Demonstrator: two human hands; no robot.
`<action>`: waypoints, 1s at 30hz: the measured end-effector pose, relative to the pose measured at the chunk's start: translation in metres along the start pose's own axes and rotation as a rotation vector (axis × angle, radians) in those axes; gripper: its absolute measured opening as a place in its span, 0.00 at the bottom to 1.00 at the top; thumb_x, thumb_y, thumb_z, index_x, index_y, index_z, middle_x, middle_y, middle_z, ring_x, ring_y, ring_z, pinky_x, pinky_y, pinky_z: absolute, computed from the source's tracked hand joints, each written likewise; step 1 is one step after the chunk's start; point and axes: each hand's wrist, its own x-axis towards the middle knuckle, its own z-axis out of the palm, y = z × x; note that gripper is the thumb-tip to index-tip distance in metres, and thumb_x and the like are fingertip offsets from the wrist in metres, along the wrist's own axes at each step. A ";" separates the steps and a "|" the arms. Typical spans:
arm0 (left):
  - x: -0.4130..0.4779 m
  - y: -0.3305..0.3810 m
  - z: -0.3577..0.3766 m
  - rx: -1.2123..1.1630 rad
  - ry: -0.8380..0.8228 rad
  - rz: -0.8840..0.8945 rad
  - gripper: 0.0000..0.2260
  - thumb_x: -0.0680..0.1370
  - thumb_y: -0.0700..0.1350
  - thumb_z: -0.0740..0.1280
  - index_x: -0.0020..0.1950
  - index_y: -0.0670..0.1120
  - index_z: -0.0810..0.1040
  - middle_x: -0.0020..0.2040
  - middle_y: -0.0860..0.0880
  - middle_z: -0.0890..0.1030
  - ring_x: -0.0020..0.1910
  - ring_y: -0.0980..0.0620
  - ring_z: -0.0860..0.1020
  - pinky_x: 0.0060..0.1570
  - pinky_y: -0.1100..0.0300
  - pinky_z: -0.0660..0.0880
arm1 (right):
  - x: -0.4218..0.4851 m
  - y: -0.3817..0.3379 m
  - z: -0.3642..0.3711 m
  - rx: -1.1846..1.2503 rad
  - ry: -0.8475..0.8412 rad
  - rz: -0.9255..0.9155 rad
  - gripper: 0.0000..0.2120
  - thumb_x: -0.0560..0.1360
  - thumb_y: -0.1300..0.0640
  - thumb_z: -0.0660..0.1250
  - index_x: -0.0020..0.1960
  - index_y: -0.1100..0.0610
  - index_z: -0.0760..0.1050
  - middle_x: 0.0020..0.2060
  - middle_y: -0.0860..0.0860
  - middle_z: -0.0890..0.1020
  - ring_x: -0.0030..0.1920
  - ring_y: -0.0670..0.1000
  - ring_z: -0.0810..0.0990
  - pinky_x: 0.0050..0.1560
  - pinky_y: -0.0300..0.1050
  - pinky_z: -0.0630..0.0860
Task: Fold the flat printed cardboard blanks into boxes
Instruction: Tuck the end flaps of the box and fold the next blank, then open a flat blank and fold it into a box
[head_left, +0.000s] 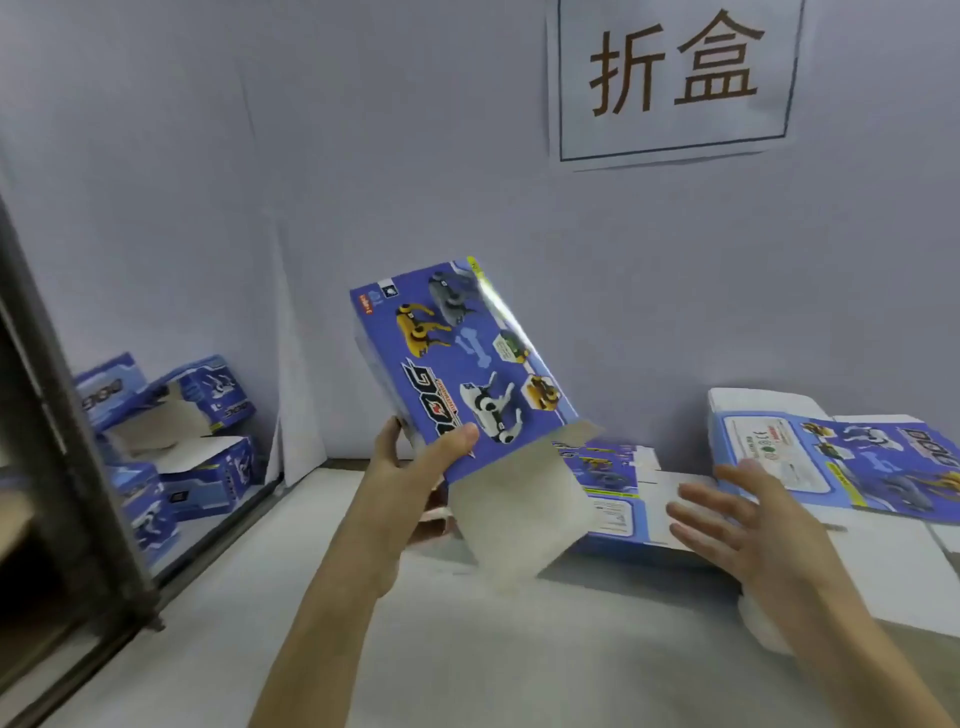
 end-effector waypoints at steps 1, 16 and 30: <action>0.008 0.003 -0.016 -0.022 0.085 -0.027 0.32 0.58 0.61 0.76 0.58 0.54 0.75 0.34 0.54 0.83 0.29 0.54 0.81 0.32 0.58 0.78 | 0.001 0.001 0.000 -0.022 -0.004 -0.003 0.14 0.82 0.50 0.58 0.64 0.56 0.69 0.49 0.58 0.82 0.44 0.58 0.84 0.40 0.50 0.79; 0.118 -0.009 -0.082 0.330 0.174 0.149 0.14 0.82 0.47 0.62 0.67 0.47 0.72 0.63 0.49 0.73 0.59 0.52 0.73 0.55 0.59 0.68 | 0.003 0.007 0.005 -0.107 -0.073 0.091 0.14 0.82 0.55 0.56 0.49 0.62 0.77 0.38 0.57 0.85 0.34 0.53 0.86 0.29 0.43 0.81; 0.113 -0.145 0.081 1.468 -0.242 0.683 0.23 0.83 0.38 0.55 0.78 0.49 0.57 0.78 0.47 0.58 0.76 0.48 0.58 0.73 0.56 0.55 | -0.004 0.017 0.021 -0.511 -0.144 0.062 0.09 0.80 0.62 0.62 0.47 0.60 0.80 0.42 0.56 0.85 0.40 0.53 0.84 0.44 0.45 0.80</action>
